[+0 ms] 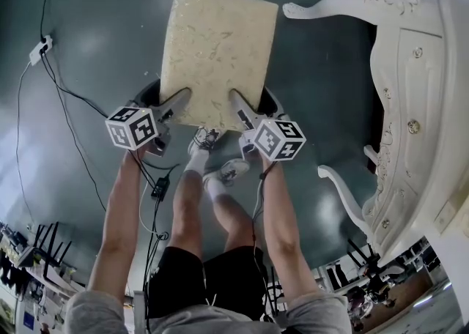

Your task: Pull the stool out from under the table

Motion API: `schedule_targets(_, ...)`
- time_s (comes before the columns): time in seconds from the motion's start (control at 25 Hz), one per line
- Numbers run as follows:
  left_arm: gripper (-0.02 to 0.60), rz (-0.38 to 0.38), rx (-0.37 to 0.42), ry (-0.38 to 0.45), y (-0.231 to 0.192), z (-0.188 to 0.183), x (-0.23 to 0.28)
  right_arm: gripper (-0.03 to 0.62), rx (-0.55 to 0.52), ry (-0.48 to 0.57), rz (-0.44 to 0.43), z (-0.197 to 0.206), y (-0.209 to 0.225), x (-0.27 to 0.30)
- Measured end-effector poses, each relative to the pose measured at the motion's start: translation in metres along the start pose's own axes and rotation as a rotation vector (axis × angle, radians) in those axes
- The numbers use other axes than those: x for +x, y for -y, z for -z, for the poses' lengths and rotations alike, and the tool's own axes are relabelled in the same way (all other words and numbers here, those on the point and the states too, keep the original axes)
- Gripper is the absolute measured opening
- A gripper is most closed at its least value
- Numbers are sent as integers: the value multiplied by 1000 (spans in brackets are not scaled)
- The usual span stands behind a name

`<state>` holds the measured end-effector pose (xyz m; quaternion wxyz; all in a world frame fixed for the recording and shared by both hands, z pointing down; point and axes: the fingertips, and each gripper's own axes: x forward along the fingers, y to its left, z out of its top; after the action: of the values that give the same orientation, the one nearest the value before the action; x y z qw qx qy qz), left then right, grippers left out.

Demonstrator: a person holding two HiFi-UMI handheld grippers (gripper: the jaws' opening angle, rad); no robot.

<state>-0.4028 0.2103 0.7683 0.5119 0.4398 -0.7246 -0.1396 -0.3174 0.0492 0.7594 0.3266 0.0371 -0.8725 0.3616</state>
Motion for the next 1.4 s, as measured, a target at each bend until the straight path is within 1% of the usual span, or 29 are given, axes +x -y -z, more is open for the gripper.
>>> schedule_targets(0.2, 385, 19, -10, -17, -5, 17, -1, 396, -6, -6, -12, 16, 2, -2)
schedule_targets(0.4, 385, 20, -12, -36, -8, 37, 0, 396, -14, -15, -20, 34, 7, -6)
schedule_targets(0.72, 387, 23, -8, -30, -9, 39, -1, 396, -19, -15, -19, 37, 7, -6)
schedule_targets(0.88, 387, -2, -9, -40, -10, 39, -3, 396, -23, -46, -10, 37, 7, -6)
schedule_targets(0.96, 385, -36, 20, -39, -9, 37, -8, 396, -54, -60, 13, 36, 6, -9)
schedule_targets(1.08, 383, -82, 91, -45, -2, 31, -13, 396, -118, -79, 68, 30, 6, -12)
schedule_targets(1.24, 382, -88, 135, -27, 16, 15, -23, 396, -164, -74, 84, 14, -12, -22)
schedule_targets(1.4, 377, -96, 204, 5, 46, -13, -40, 396, -217, -33, 93, -18, -35, -43)
